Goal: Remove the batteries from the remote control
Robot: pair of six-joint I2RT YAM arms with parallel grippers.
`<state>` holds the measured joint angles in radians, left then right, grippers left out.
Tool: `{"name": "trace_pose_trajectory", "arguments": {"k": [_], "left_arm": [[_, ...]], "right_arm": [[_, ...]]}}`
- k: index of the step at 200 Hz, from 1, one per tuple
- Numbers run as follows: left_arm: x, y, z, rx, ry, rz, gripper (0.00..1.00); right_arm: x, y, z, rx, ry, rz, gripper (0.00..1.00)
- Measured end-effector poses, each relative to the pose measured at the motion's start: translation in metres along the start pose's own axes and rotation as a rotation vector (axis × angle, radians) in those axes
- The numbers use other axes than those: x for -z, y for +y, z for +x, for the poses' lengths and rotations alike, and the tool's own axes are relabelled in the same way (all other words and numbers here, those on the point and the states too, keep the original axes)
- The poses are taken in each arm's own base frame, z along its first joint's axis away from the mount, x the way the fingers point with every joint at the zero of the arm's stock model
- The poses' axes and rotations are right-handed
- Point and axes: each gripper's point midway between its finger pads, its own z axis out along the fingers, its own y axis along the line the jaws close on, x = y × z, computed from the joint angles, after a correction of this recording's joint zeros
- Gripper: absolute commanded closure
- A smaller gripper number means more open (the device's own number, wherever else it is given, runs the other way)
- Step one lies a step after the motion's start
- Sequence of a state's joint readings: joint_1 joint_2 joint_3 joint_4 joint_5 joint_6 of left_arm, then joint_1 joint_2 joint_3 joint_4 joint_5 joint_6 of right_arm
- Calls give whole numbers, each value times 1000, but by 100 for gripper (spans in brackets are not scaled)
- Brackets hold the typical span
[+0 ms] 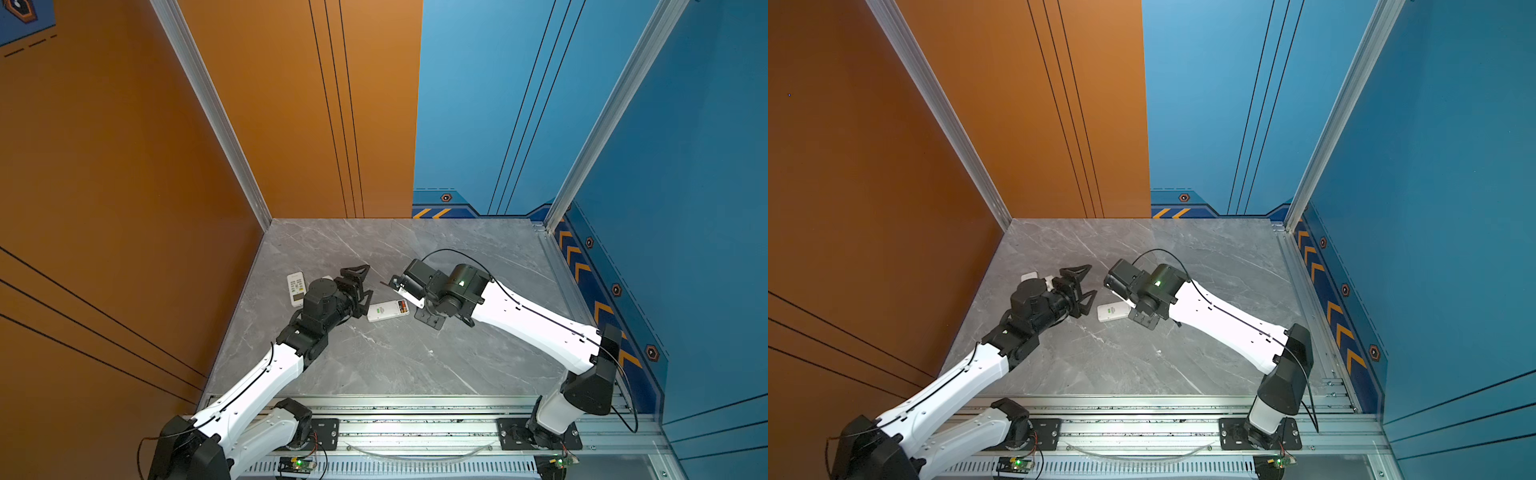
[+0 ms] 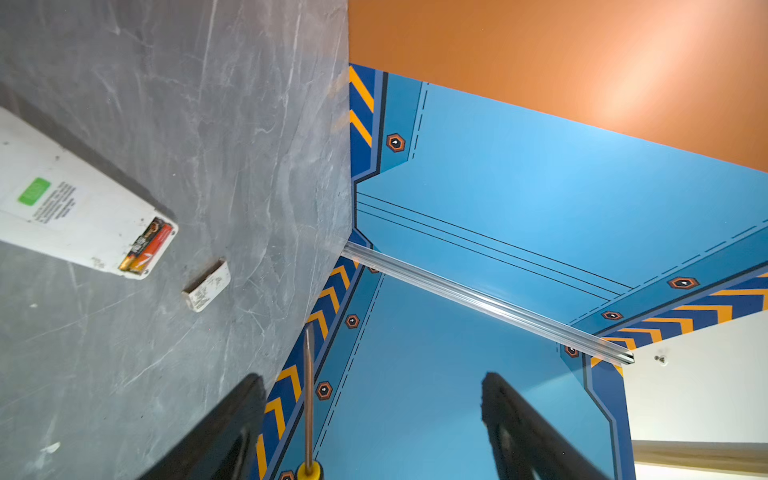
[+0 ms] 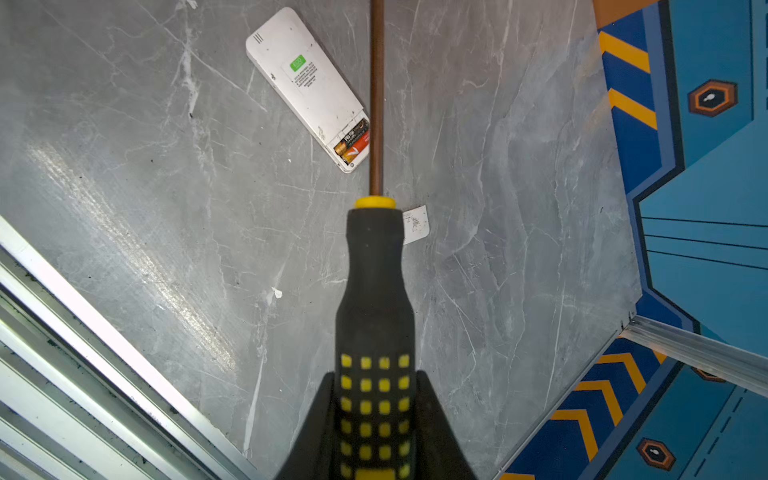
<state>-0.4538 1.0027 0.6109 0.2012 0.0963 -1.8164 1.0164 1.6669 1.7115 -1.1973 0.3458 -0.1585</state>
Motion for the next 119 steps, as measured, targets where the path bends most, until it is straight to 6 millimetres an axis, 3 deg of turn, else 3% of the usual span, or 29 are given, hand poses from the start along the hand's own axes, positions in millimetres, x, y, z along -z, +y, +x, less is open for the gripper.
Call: {"name": "trace_pose_trajectory", "arguments": {"k": [31,58,93,119], "left_arm": [[-11,25,7,27,33,-68,18],[-22,35,16,44,63,-84,23],[-36,48,25,42,92,-111,48],[-41,55,26,44,94,-122,80]], "right_arm": [[3,5,3,31,14,17,96],[4,6,5,50,23,22,96],[5,10,4,87,30,15,96],[6,11,3,101,28,11,95]]}}
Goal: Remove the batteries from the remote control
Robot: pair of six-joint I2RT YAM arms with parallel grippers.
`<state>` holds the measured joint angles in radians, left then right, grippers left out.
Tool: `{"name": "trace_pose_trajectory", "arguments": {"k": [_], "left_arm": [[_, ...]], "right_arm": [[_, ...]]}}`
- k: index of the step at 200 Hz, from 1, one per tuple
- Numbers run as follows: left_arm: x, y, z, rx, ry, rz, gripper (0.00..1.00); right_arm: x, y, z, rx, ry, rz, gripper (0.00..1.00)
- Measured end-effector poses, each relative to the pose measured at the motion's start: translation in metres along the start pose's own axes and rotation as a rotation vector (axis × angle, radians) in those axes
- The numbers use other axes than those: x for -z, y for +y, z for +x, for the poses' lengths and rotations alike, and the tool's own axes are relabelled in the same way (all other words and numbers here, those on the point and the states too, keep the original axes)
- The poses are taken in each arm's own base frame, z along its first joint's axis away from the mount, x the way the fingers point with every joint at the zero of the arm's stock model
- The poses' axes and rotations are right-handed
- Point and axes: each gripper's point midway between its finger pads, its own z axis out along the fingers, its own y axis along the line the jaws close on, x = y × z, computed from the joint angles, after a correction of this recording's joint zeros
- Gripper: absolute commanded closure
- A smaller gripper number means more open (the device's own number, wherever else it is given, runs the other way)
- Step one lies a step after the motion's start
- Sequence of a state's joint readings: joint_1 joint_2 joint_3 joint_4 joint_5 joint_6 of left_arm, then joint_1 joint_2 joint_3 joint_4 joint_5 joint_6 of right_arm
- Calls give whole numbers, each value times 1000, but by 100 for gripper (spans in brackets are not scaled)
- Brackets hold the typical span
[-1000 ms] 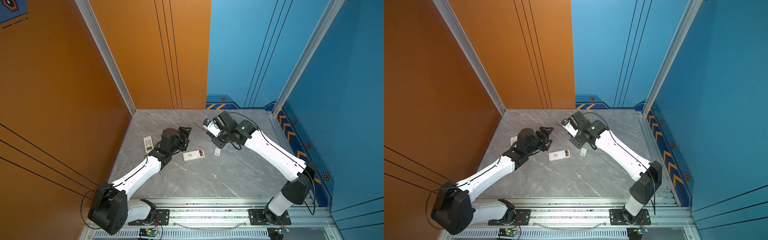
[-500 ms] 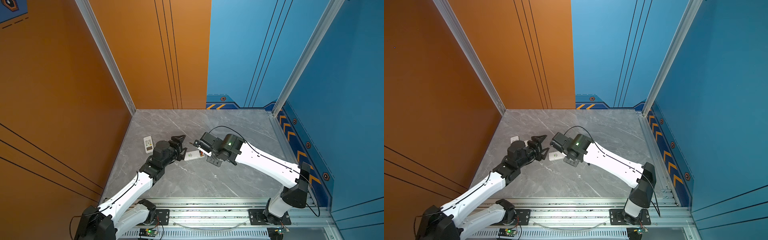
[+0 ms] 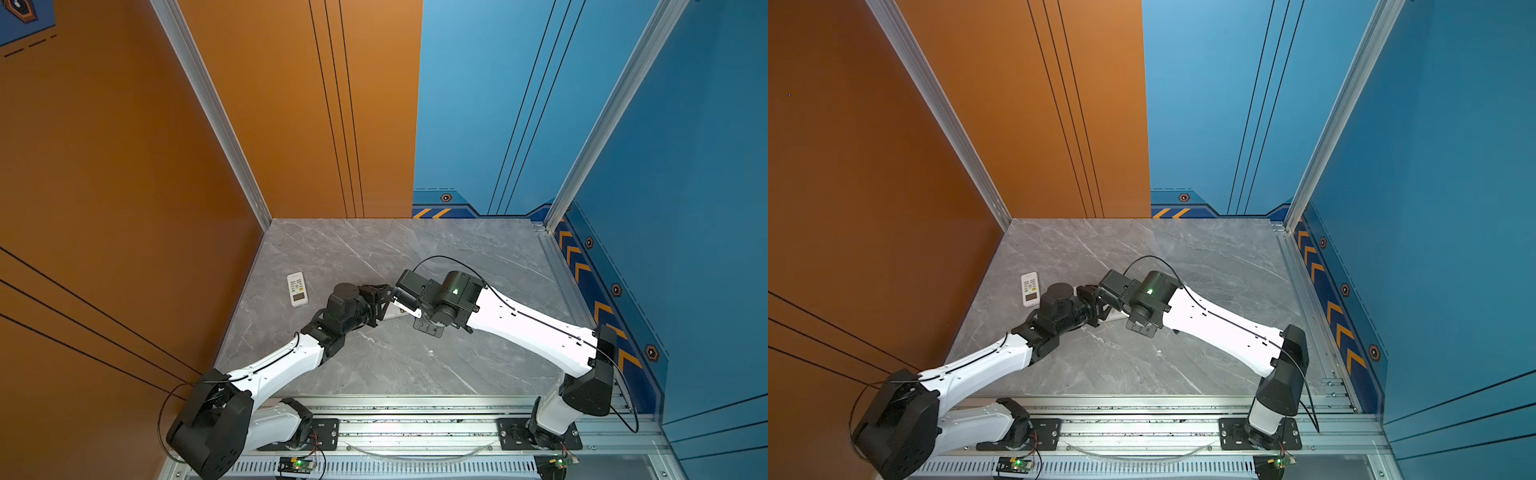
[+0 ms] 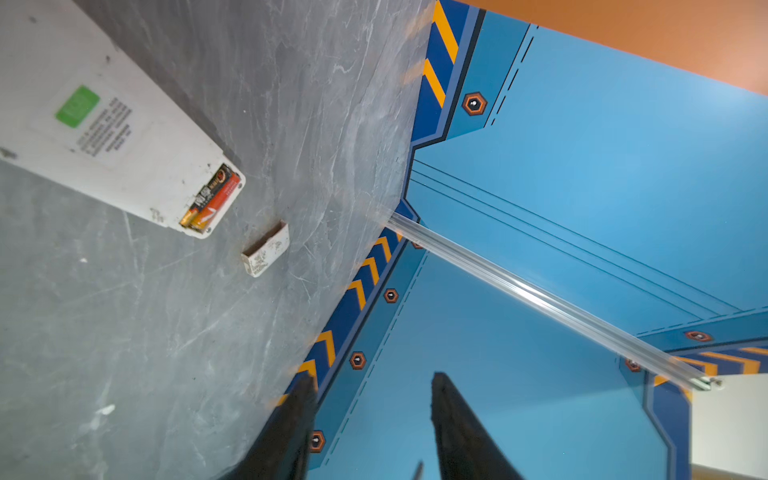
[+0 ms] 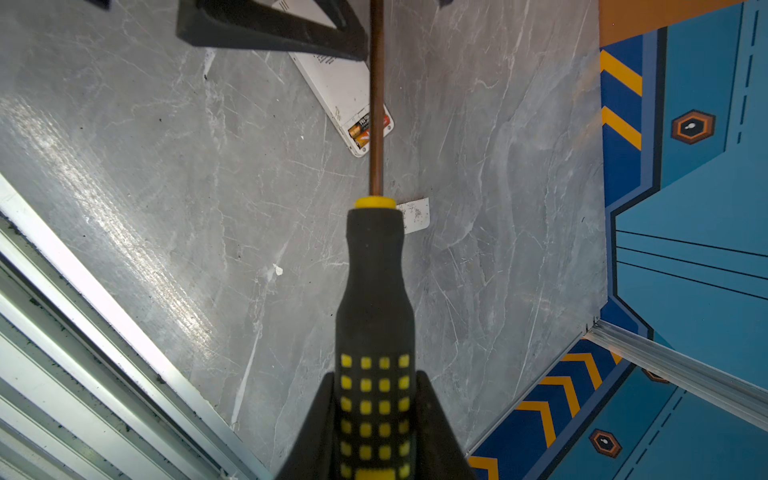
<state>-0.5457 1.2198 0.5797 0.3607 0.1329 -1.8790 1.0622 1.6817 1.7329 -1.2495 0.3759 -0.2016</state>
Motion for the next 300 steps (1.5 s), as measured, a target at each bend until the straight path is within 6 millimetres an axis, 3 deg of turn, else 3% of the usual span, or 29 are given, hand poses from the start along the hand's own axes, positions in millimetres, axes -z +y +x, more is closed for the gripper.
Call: {"name": "trace_pose_trajectory", "arguments": {"k": [18,32,43,45,53,74,92,110,130,146,168,182,205,231,258,300], "left_arm": [[-2,0,0,8,1,7,100],[-4,0,0,1,8,9,100],[-7,1,2,11,17,8,100],[-8,2,2,14,18,8,100],[-10,2,3,34,23,18,100],[-15,15,0,98,25,13,100],[-22,25,-6,143,12,17,100],[-28,19,-10,166,1,66,100],[-30,5,-10,174,4,134,100],[-30,-9,-8,177,8,179,100],[-32,-33,-3,180,25,243,100],[-33,-46,0,181,31,281,100],[-38,-60,3,179,44,321,100],[-42,-60,2,179,44,320,100],[-48,-59,2,180,42,314,100],[-50,-72,6,177,57,345,100]], "right_arm": [[0,2,2,18,10,-13,93],[0,4,4,29,16,-18,85],[0,3,4,29,18,-20,64],[0,2,4,30,18,-21,51],[1,0,4,24,18,-27,31],[13,-15,-8,-52,-45,-54,15],[26,-42,-15,-212,-156,-104,0],[43,-77,-10,-422,-306,-168,0],[69,-129,17,-674,-509,-186,0],[89,-146,26,-747,-620,-205,0],[103,-156,18,-775,-739,-300,0],[94,-156,12,-788,-770,-375,0],[67,-139,3,-781,-750,-498,0],[44,-114,-7,-739,-717,-578,0],[40,-100,-14,-653,-730,-580,0],[35,-100,-16,-596,-750,-578,2]]}}
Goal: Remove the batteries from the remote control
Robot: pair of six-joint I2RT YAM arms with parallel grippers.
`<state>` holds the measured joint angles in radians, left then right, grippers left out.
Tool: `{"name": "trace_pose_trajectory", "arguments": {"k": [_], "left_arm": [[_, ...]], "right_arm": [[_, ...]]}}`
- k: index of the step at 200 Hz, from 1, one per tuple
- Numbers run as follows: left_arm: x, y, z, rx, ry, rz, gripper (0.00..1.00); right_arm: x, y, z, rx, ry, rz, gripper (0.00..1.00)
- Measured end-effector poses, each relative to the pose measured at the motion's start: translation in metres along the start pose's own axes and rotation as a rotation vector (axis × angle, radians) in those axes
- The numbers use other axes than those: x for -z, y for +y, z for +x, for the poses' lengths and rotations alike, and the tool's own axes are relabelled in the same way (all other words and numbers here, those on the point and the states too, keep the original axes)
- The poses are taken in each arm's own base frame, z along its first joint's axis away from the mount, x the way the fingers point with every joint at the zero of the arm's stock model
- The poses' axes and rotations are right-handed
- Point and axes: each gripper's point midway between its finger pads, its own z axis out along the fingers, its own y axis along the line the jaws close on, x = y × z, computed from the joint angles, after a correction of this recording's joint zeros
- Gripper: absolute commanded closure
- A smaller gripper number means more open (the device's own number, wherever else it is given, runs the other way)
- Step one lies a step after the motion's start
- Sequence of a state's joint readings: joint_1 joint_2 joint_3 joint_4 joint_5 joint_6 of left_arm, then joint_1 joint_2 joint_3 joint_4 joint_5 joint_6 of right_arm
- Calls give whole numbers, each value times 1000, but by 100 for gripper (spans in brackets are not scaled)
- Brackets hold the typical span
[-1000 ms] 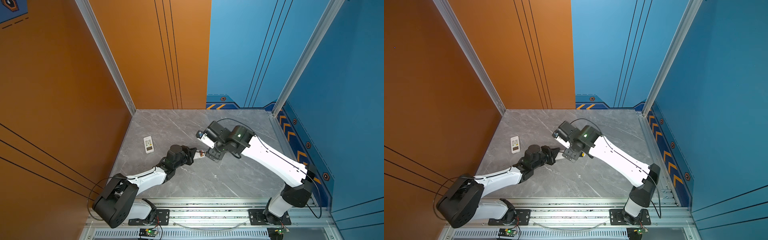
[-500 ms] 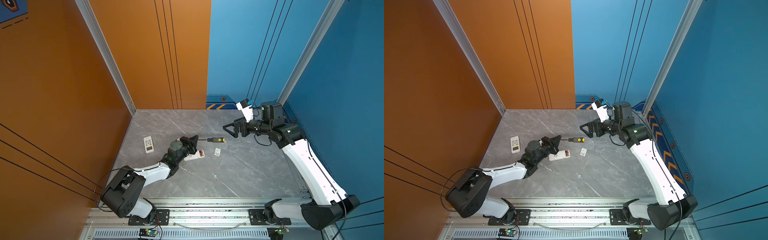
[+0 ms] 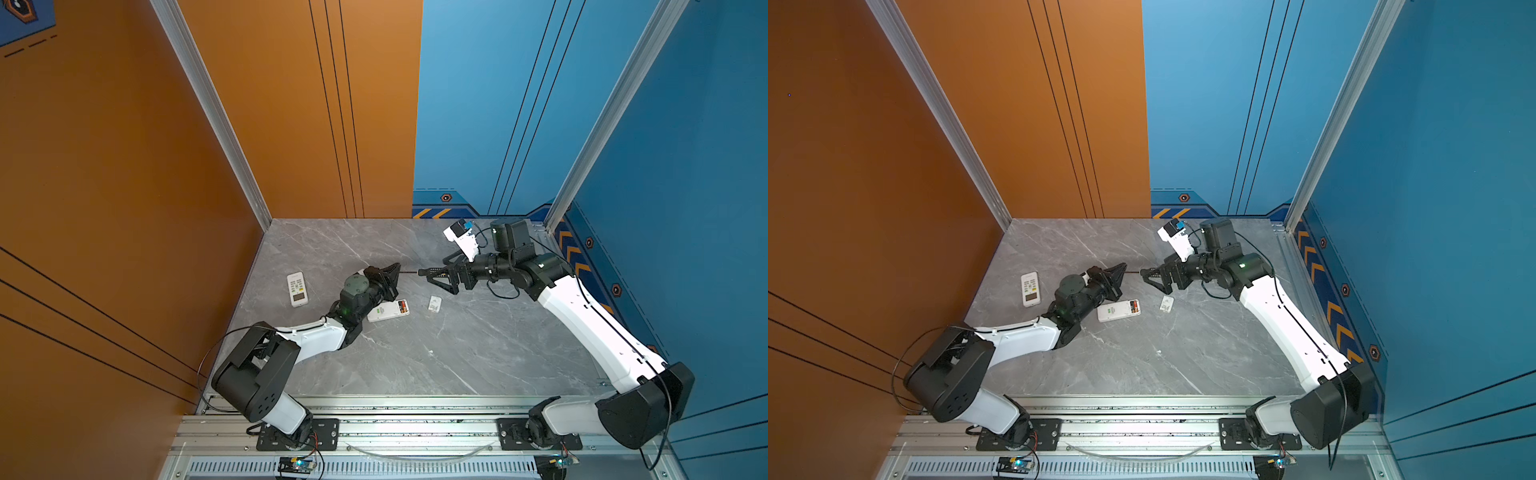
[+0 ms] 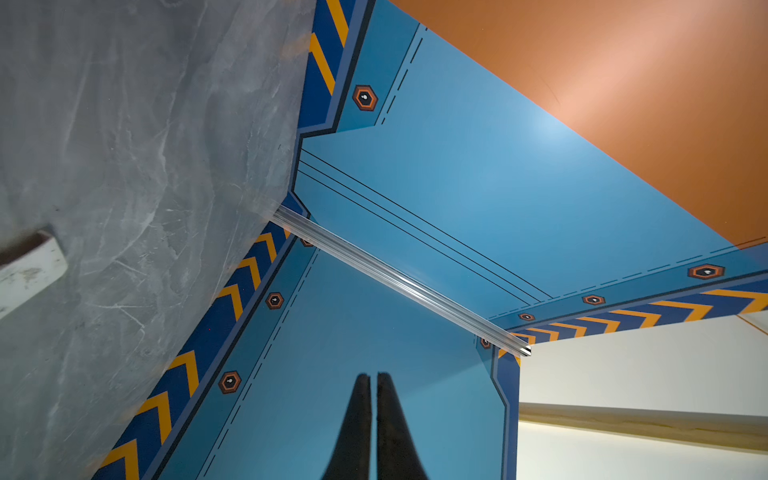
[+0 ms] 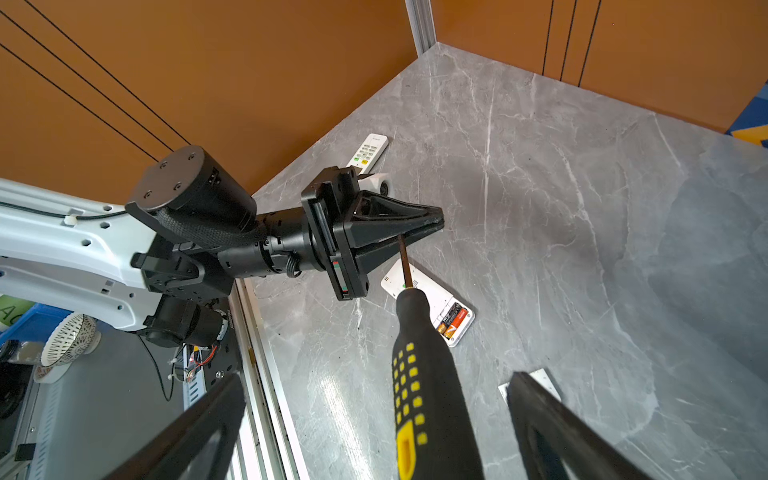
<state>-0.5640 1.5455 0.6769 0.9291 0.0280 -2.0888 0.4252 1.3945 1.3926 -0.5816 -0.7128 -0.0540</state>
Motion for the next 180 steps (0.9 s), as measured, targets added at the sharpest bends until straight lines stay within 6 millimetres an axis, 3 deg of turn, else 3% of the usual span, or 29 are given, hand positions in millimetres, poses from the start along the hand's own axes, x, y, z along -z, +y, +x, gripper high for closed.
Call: {"name": "trace_pose_trajectory", "arguments": {"k": [91,180], "left_arm": [[-4,8,0,0,1,-15,100],[-6,12,-1,1,2,-21,100]], "right_arm": [[-36,-18,17,-3,65,-65,22],[-40,-19,20,37,74,-78,49]]}}
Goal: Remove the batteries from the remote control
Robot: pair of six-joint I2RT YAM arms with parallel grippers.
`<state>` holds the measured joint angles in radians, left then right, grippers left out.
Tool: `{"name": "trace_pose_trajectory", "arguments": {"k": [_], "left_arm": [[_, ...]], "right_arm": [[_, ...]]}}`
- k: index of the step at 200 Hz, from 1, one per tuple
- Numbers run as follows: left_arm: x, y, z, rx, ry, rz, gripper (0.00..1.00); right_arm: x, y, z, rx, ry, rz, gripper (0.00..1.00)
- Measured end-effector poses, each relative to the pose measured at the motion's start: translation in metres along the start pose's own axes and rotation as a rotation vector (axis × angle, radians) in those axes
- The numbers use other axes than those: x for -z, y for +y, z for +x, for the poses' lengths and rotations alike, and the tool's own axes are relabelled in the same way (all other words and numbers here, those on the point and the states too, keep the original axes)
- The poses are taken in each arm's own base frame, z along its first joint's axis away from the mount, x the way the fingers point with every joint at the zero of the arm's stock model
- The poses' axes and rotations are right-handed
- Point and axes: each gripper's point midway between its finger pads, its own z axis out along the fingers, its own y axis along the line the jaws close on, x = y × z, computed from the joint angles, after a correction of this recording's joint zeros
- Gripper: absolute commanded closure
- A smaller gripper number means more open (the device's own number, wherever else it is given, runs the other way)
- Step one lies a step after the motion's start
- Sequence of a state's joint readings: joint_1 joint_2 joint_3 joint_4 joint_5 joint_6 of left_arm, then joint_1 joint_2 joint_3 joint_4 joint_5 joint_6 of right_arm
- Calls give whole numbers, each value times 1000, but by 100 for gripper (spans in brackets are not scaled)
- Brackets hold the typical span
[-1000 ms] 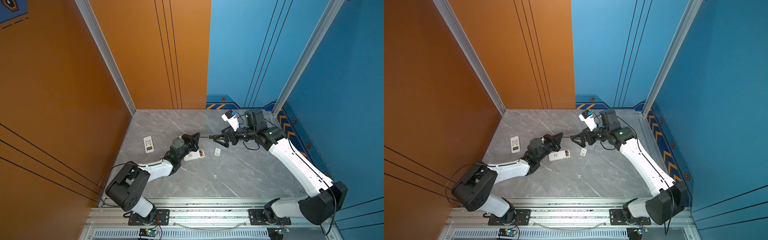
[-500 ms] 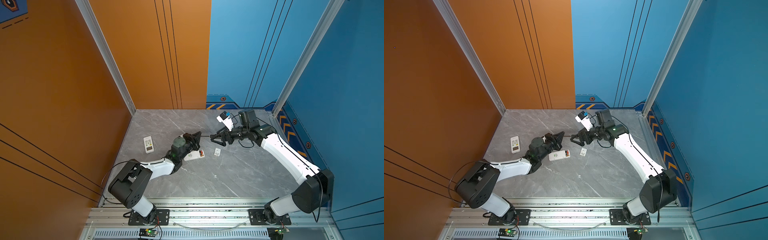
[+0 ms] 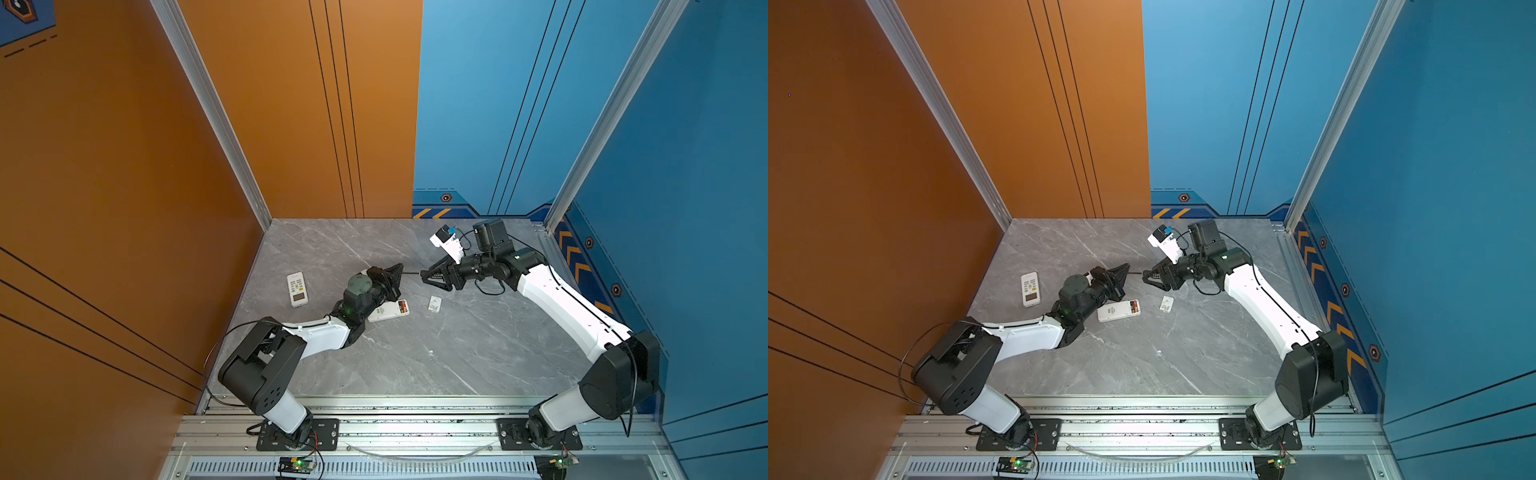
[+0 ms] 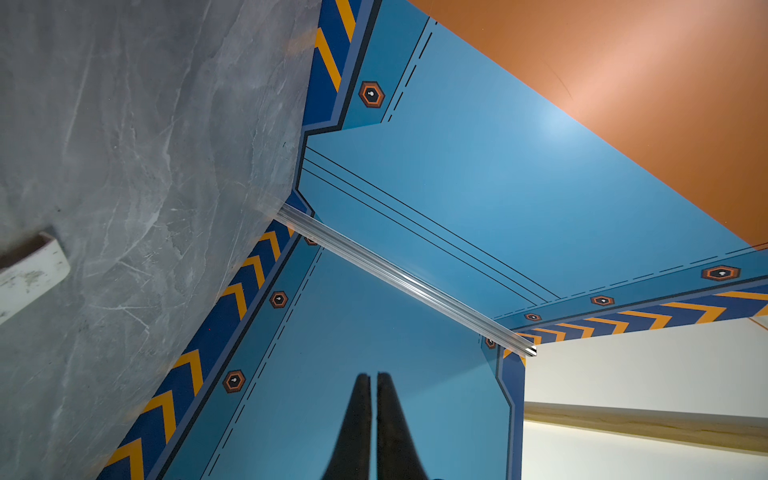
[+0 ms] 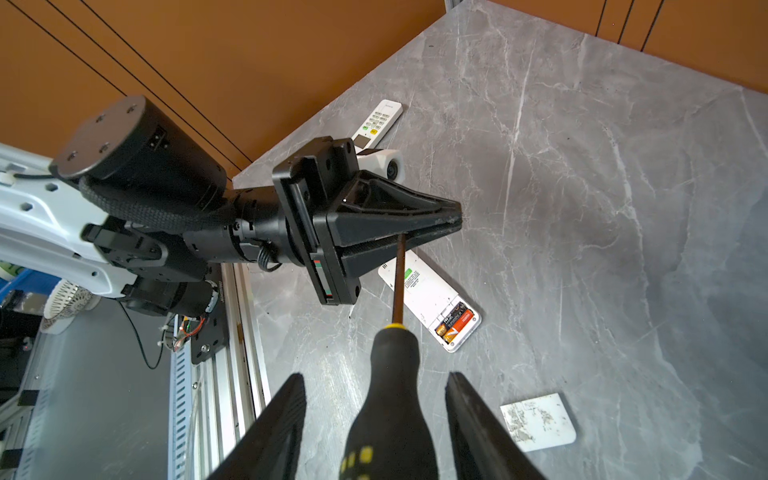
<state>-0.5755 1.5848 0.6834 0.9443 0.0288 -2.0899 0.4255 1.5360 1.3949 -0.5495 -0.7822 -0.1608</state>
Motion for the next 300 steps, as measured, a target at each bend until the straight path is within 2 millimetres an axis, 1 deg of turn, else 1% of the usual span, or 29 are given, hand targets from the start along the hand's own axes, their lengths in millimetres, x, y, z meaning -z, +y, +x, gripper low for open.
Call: {"name": "trace_pose_trajectory", "arguments": {"k": [22,45,58,91,92,95,104,110,122,126,133,138,150,157,163,167,170,171,177,190,197,212,223,235,253,266,278,281,300], "left_arm": [[0,1,0,2,-1,0,100],[-1,2,-1,3,-3,-3,100],[-1,2,-1,2,-1,-3,100],[-2,3,-2,2,-3,-4,100],[-2,3,-2,2,-3,-4,99],[-2,3,-1,2,-1,-5,90],[-2,3,-1,3,1,-5,58],[-2,3,0,3,7,-6,43],[-3,0,2,3,24,-6,26],[-3,-2,2,4,30,-6,17],[-3,-4,2,4,49,-13,9],[-1,-8,-3,4,48,-12,0],[6,-20,-22,11,29,-31,2],[17,-33,-43,10,-9,-49,2],[25,-41,-54,4,-32,-57,2],[35,-51,-66,-10,-62,-65,2],[39,-54,-69,-19,-71,-68,2],[44,-59,-75,-30,-85,-70,2],[59,-71,-87,-63,-124,-75,2],[90,-95,-108,-133,-201,-98,2],[101,-103,-112,-174,-225,-114,2],[122,-118,-116,-328,-267,-190,2],[128,-122,-112,-471,-266,-272,2],[128,-123,-102,-640,-228,-348,1],[123,-116,-84,-953,-134,-474,1],[118,-98,-69,-1193,-24,-555,2],[117,-72,-56,-1391,100,-629,2],[117,-61,-51,-1454,148,-654,2],[123,-17,-41,-1711,371,-735,1]], "right_arm": [[-1,-1,1,-2,3,0,58],[-2,-1,2,-12,10,-1,74],[-2,-10,3,-18,16,37,82],[-1,-12,4,-49,27,38,100],[-1,-12,4,-51,27,38,100],[-1,-12,4,-52,28,38,100],[-1,-12,4,-61,29,40,100],[-1,-11,5,-71,32,38,100],[-3,-9,7,-102,42,38,100],[-3,-9,8,-116,47,46,100],[-4,-9,10,-135,55,61,100],[-3,-9,11,-153,62,76,100],[2,-10,15,-204,76,127,100],[7,-10,16,-229,77,161,100],[14,-10,16,-257,76,197,100],[18,-10,16,-271,73,222,100],[21,-10,16,-279,70,233,100],[23,-10,16,-286,69,243,100],[33,-9,15,-310,57,279,100],[49,-5,13,-353,35,331,100],[60,-1,10,-376,17,361,100],[73,6,6,-418,4,402,100],[77,11,6,-448,8,424,100],[77,17,9,-480,29,443,100],[72,26,16,-526,76,463,100],[67,29,23,-563,111,477,100],[61,32,31,-606,144,489,100],[59,33,33,-621,156,491,100],[48,31,46,-712,201,512,100]]}}
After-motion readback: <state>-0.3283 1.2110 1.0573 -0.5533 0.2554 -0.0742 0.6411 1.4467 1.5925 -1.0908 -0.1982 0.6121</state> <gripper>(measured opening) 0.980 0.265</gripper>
